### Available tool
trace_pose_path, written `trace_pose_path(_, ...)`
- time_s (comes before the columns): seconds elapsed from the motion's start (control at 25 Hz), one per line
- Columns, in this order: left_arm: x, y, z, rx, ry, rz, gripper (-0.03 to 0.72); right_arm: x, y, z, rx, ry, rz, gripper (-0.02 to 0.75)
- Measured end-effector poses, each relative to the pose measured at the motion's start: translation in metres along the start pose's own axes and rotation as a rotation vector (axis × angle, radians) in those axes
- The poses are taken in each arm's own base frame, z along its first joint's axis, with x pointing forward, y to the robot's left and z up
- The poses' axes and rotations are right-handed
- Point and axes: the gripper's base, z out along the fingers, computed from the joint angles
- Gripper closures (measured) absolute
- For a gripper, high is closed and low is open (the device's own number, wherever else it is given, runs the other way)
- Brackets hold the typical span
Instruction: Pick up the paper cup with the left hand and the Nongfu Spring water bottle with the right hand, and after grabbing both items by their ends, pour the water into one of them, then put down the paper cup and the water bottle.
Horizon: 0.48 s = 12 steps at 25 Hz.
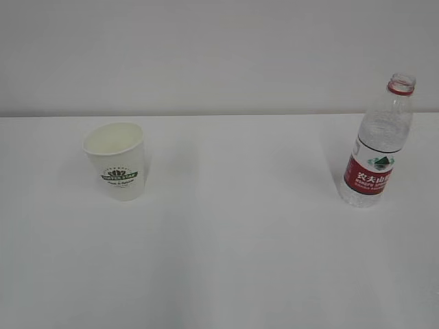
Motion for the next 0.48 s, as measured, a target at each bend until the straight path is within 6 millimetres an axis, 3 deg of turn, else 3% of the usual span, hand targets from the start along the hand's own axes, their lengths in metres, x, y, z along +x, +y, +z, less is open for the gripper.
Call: trace_pose_path(0.48, 0.0, 0.0, 0.0, 0.0, 0.0, 0.0, 0.101, 0.0, 0.0, 0.0, 0.0, 0.0, 0.0, 0.158)
